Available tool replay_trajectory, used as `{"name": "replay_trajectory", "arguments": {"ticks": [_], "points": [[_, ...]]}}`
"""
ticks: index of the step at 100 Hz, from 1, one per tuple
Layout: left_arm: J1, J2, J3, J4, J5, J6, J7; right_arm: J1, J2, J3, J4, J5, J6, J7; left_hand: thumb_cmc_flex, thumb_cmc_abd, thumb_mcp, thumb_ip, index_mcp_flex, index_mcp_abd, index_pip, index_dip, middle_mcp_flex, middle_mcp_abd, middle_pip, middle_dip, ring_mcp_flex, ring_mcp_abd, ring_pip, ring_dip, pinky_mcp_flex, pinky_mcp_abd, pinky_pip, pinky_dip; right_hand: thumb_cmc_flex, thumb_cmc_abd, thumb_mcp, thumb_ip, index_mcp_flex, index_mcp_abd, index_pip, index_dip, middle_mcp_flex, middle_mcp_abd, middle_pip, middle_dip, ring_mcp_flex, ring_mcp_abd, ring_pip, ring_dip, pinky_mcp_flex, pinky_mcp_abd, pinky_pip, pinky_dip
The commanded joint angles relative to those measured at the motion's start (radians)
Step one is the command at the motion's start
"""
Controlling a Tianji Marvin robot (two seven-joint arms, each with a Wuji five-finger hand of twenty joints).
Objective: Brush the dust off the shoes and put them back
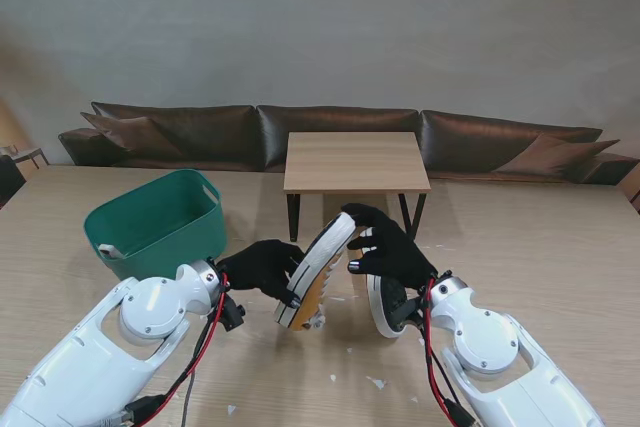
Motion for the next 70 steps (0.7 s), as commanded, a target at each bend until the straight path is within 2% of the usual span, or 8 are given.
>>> {"name": "replay_trajectory", "arguments": {"ticks": [1,27,46,70], "points": [[-0.005,-0.01,0.0,-0.008,-0.015,0.006,-0.032,-0.009,-0.009,-0.009,-0.016,0.005,0.014,0.011,0.199,0.247,0.227,0.094,0.112,-0.111,0.709,0.11,0.163,-0.101,0.315,0.144,0.05,-0.001,0.031,0.012,-0.018,-0.059,-0.031,-0.004,-0.044,-0.051,0.035,-0.022,-0.047,0.007,-0.016,-0.025,-0.016,-0.01,0.0,-0.015,-0.015,-0.015,-0.009,-0.011,-0.3,-0.035,-0.023,0.026],[-0.017,-0.009,0.007,0.005,-0.103,0.013,-0.086,-0.001,-0.026,-0.04,-0.019,0.059,0.051,-0.018,0.204,0.245,0.227,0.096,0.115,-0.11,0.707,0.126,0.162,-0.103,0.317,0.154,0.049,0.001,0.035,0.019,-0.022,-0.063,-0.032,0.002,-0.074,-0.033,0.034,-0.025,-0.072,0.055,-0.017,-0.037,-0.02,0.009,-0.003,-0.015,-0.019,-0.002,-0.011,-0.007,-0.306,-0.03,-0.04,0.038],[-0.028,-0.004,0.012,0.011,-0.136,0.024,-0.132,0.006,-0.038,-0.063,-0.016,0.107,0.068,-0.033,0.204,0.242,0.227,0.097,0.121,-0.114,0.707,0.133,0.166,-0.107,0.318,0.157,0.052,-0.001,0.035,0.021,-0.023,-0.067,-0.034,0.005,-0.079,-0.01,0.023,-0.026,-0.078,0.056,-0.011,-0.045,-0.021,0.012,-0.001,-0.014,-0.021,0.007,-0.012,-0.005,-0.307,-0.027,-0.053,0.052],[-0.038,-0.008,0.017,0.028,-0.194,0.038,-0.153,-0.007,-0.04,-0.071,-0.037,0.192,0.067,-0.007,0.208,0.243,0.228,0.098,0.121,-0.109,0.701,0.137,0.163,-0.102,0.316,0.161,0.049,0.004,0.032,0.025,-0.032,-0.069,-0.036,0.011,-0.027,0.047,-0.046,-0.013,-0.019,0.043,0.017,-0.066,0.036,0.015,-0.008,-0.018,0.004,0.021,-0.012,0.002,-0.299,-0.015,-0.08,0.09]]}}
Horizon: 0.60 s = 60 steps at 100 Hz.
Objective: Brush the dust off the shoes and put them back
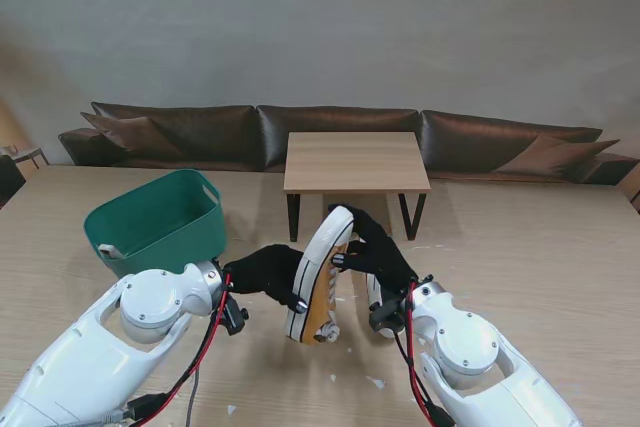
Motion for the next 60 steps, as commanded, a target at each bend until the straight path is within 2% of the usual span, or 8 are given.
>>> {"name": "replay_trajectory", "arguments": {"ticks": [1,14,31,49,59,60], "points": [[-0.008,-0.008,0.001,-0.002,-0.004,0.005,-0.024,-0.014,-0.006,-0.005,-0.022,0.018,-0.001,0.035,0.206,0.237,0.228,0.098,0.122,-0.153,0.701,0.11,0.163,-0.115,0.288,0.137,0.048,0.005,0.032,0.017,-0.032,-0.069,-0.036,0.009,0.011,0.019,-0.031,-0.011,0.02,-0.019,0.004,-0.026,0.031,0.004,-0.008,-0.017,0.009,-0.002,-0.01,0.002,-0.299,-0.015,-0.031,0.04],[-0.011,-0.011,0.003,0.006,-0.012,0.011,-0.023,-0.027,-0.005,-0.005,-0.035,0.048,-0.006,0.047,0.207,0.239,0.227,0.098,0.119,-0.151,0.699,0.111,0.161,-0.112,0.286,0.139,0.048,0.005,0.033,0.019,-0.035,-0.067,-0.037,0.013,0.044,0.056,-0.074,-0.004,0.072,-0.023,0.029,-0.025,0.069,0.008,-0.011,-0.016,0.027,0.001,-0.008,0.006,-0.293,-0.01,-0.035,0.051],[-0.001,-0.021,-0.005,0.012,-0.034,0.02,0.004,-0.044,-0.003,0.002,-0.054,0.071,-0.006,0.056,0.21,0.245,0.221,0.098,0.115,-0.137,0.691,0.109,0.16,-0.101,0.282,0.138,0.044,0.011,0.034,0.02,-0.042,-0.056,-0.042,0.018,0.101,0.087,-0.115,0.01,0.178,0.011,0.075,-0.013,0.169,0.0,-0.001,-0.007,0.081,0.01,0.008,0.016,-0.27,0.006,-0.035,0.059],[0.011,-0.03,-0.015,0.01,-0.059,0.031,0.027,-0.057,-0.011,-0.003,-0.068,0.042,0.001,0.002,0.219,0.258,0.196,0.103,0.11,-0.13,0.683,0.108,0.157,-0.094,0.278,0.139,0.036,0.015,0.038,0.018,-0.053,-0.049,-0.051,0.024,0.189,0.081,-0.098,0.029,0.38,0.083,0.205,0.075,0.362,-0.017,0.042,0.016,0.222,0.007,0.088,0.048,-0.16,0.035,0.015,0.062],[0.017,-0.033,-0.02,0.006,-0.066,0.04,0.037,-0.066,-0.024,-0.015,-0.072,0.021,-0.002,-0.061,0.22,0.262,0.188,0.104,0.108,-0.124,0.679,0.106,0.155,-0.088,0.274,0.138,0.032,0.018,0.039,0.017,-0.059,-0.045,-0.054,0.026,0.232,0.067,-0.065,0.036,0.511,0.07,0.294,0.165,0.517,-0.023,0.098,0.051,0.34,-0.01,0.185,0.078,-0.076,0.046,0.139,0.042],[0.018,-0.034,-0.021,0.005,-0.067,0.04,0.039,-0.067,-0.025,-0.016,-0.073,0.019,-0.003,-0.068,0.221,0.263,0.188,0.105,0.108,-0.123,0.679,0.106,0.155,-0.087,0.275,0.138,0.032,0.019,0.039,0.017,-0.06,-0.045,-0.054,0.026,0.234,0.066,-0.063,0.036,0.526,0.065,0.299,0.181,0.533,-0.026,0.101,0.06,0.35,-0.012,0.197,0.079,-0.075,0.047,0.172,0.01]]}}
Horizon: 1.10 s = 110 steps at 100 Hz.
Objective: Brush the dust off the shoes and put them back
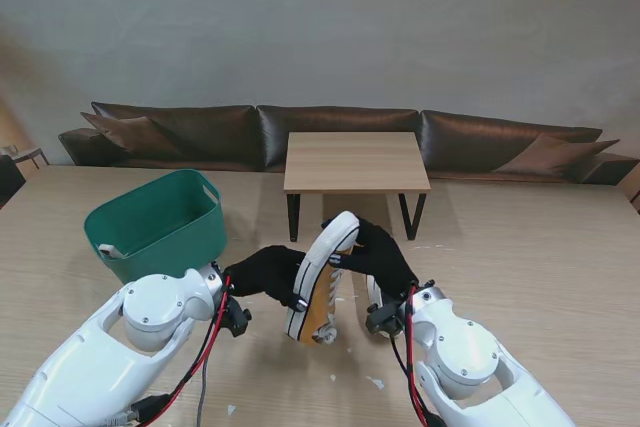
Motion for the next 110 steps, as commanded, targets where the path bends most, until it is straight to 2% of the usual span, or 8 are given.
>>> {"name": "replay_trajectory", "arguments": {"ticks": [1,8,13,25,41,60,82,110], "points": [[-0.001,-0.012,-0.01,-0.013,-0.014,0.008,-0.002,-0.023,-0.021,-0.017,-0.013,-0.007,-0.003,-0.003,0.197,0.301,0.19,0.107,0.108,-0.111,0.597,0.104,0.157,-0.091,0.268,0.13,0.034,0.018,0.026,-0.005,-0.046,-0.044,-0.055,0.002,0.078,0.029,0.066,0.042,0.196,-0.018,0.188,0.076,0.158,-0.057,0.109,0.071,0.098,-0.038,0.088,0.033,-0.065,0.015,0.126,-0.032],[0.005,-0.014,-0.014,-0.019,-0.019,0.011,0.006,-0.03,-0.032,-0.027,-0.017,-0.012,-0.01,-0.049,0.201,0.308,0.175,0.11,0.106,-0.104,0.591,0.105,0.154,-0.089,0.266,0.129,0.027,0.019,0.03,-0.007,-0.051,-0.04,-0.057,0.005,0.124,0.013,0.044,-0.079,0.263,-0.058,0.344,-0.014,0.281,-0.065,0.144,0.096,0.197,-0.057,0.181,0.061,-0.019,0.015,0.282,-0.082],[0.01,-0.015,-0.018,-0.025,-0.02,0.016,0.01,-0.036,-0.039,-0.032,-0.022,-0.012,-0.015,-0.078,0.208,0.315,0.162,0.114,0.102,-0.098,0.583,0.108,0.151,-0.085,0.263,0.131,0.021,0.022,0.034,-0.008,-0.059,-0.039,-0.06,0.01,0.159,0.007,0.015,-0.106,0.291,-0.09,0.486,-0.08,0.36,-0.066,0.16,0.152,0.256,-0.065,0.24,0.076,0.01,0.013,0.398,-0.107],[0.032,-0.017,-0.032,-0.046,-0.011,0.034,0.035,-0.053,-0.05,-0.037,-0.041,0.001,-0.018,-0.123,0.219,0.333,0.127,0.123,0.094,-0.087,0.569,0.115,0.139,-0.078,0.256,0.135,-0.001,0.027,0.04,-0.013,-0.086,-0.027,-0.068,0.021,0.115,0.166,0.043,-0.082,0.36,-0.053,0.554,-0.082,0.453,-0.035,0.18,0.195,0.371,-0.048,0.353,0.101,0.091,0.002,0.606,-0.155],[0.075,-0.022,-0.052,-0.083,0.028,0.076,0.092,-0.091,-0.068,-0.032,-0.099,0.084,0.011,-0.187,0.278,0.411,0.014,0.139,0.08,-0.077,0.472,0.098,0.11,-0.061,0.206,0.089,-0.072,0.051,0.015,-0.079,-0.161,0.006,-0.109,0.051,0.156,0.345,0.043,-0.07,0.34,0.116,0.554,0.048,0.506,0.118,0.237,0.223,0.433,0.061,0.54,0.175,0.185,0.067,0.731,-0.146],[0.132,-0.031,-0.077,-0.122,0.072,0.095,0.169,-0.098,-0.079,-0.059,-0.117,0.016,0.022,-0.255,0.275,0.445,-0.091,0.152,0.082,-0.071,0.259,0.041,0.046,-0.03,0.146,-0.066,-0.161,0.074,-0.125,-0.22,-0.252,0.034,-0.247,0.039,0.164,0.312,0.111,-0.078,0.383,0.162,0.541,0.143,0.583,0.145,0.257,0.27,0.444,0.023,0.767,0.247,0.337,0.077,0.781,-0.119],[0.169,-0.043,-0.096,-0.139,0.06,0.097,0.222,-0.097,-0.086,-0.095,-0.111,-0.061,0.054,-0.288,0.217,0.47,-0.201,0.158,0.084,-0.065,-0.007,-0.033,-0.068,-0.005,0.16,-0.481,-0.231,0.096,-0.291,-0.353,-0.302,0.04,-0.391,0.019,0.162,0.277,0.137,-0.082,0.406,0.173,0.531,0.154,0.613,0.149,0.245,0.285,0.449,-0.032,0.83,0.272,0.421,0.065,0.771,-0.109],[0.251,-0.039,-0.164,-0.223,0.157,0.168,0.268,-0.076,-0.098,-0.137,-0.097,-0.137,0.123,-0.327,0.168,0.55,-0.287,0.175,0.088,0.003,-0.111,-0.036,-0.124,0.06,0.137,-0.527,-0.298,0.146,-0.339,-0.367,-0.356,0.064,-0.472,0.046,0.16,0.275,0.138,-0.083,0.407,0.167,0.527,0.156,0.617,0.138,0.236,0.293,0.45,-0.065,0.835,0.275,0.451,0.046,0.749,-0.107]]}}
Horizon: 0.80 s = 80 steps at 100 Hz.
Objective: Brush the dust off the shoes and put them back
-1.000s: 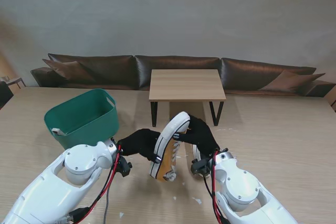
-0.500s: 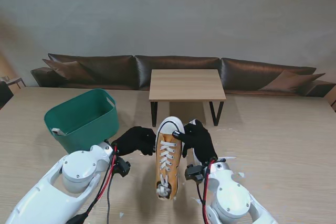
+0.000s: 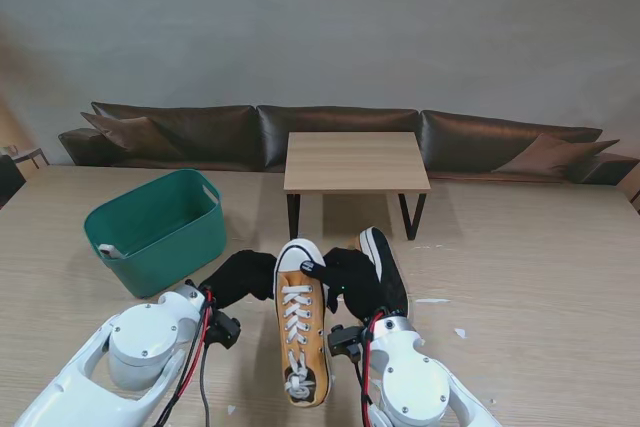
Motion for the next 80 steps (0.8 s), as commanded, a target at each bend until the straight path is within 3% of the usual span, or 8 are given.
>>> {"name": "replay_trajectory", "arguments": {"ticks": [1,24,41,80], "points": [[0.031,0.006,-0.019,-0.023,0.023,-0.012,-0.001,0.006,-0.017,-0.014,-0.002,-0.009,0.003,0.0,-0.024,0.025,-0.02,0.022,0.022,0.005,-0.017,0.001,-0.02,0.011,-0.011,-0.013,-0.036,0.027,-0.012,-0.012,-0.019,0.001,-0.017,0.013,0.112,0.069,0.177,0.106,0.074,-0.138,0.156,0.077,0.085,-0.075,0.029,0.039,0.007,-0.182,0.02,0.013,0.415,-0.047,0.015,0.016],[0.12,0.012,-0.094,-0.095,0.139,-0.012,0.036,0.04,-0.044,-0.069,0.055,-0.031,0.037,-0.051,-0.052,0.042,-0.02,0.019,0.032,0.019,-0.049,0.007,-0.032,0.023,-0.019,-0.016,-0.058,0.03,-0.028,-0.017,-0.033,0.002,-0.041,0.015,0.115,0.07,0.175,0.106,0.07,-0.143,0.157,0.079,0.081,-0.076,0.027,0.043,0.007,-0.181,0.016,0.011,0.416,-0.051,0.01,0.021],[0.15,0.012,-0.117,-0.104,0.194,-0.019,0.06,0.07,-0.066,-0.103,0.101,-0.036,0.054,-0.088,-0.061,0.044,-0.014,0.018,0.037,0.021,-0.068,0.017,-0.039,0.026,-0.023,-0.02,-0.072,0.029,-0.045,-0.026,-0.039,0.003,-0.06,0.016,0.116,0.071,0.174,0.106,0.068,-0.145,0.157,0.08,0.077,-0.078,0.025,0.045,0.008,-0.185,0.013,0.01,0.416,-0.051,0.009,0.024],[0.221,0.016,-0.156,-0.147,0.299,-0.008,0.084,0.176,-0.142,-0.187,0.237,-0.046,0.137,-0.193,-0.063,0.049,-0.01,0.017,0.055,0.034,-0.081,0.031,-0.038,0.037,-0.021,-0.021,-0.08,0.033,-0.048,-0.026,-0.046,0.004,-0.082,0.027,0.115,0.072,0.176,0.106,0.062,-0.151,0.156,0.081,0.069,-0.079,0.024,0.048,0.008,-0.184,0.012,0.009,0.414,-0.052,0.006,0.029]]}}
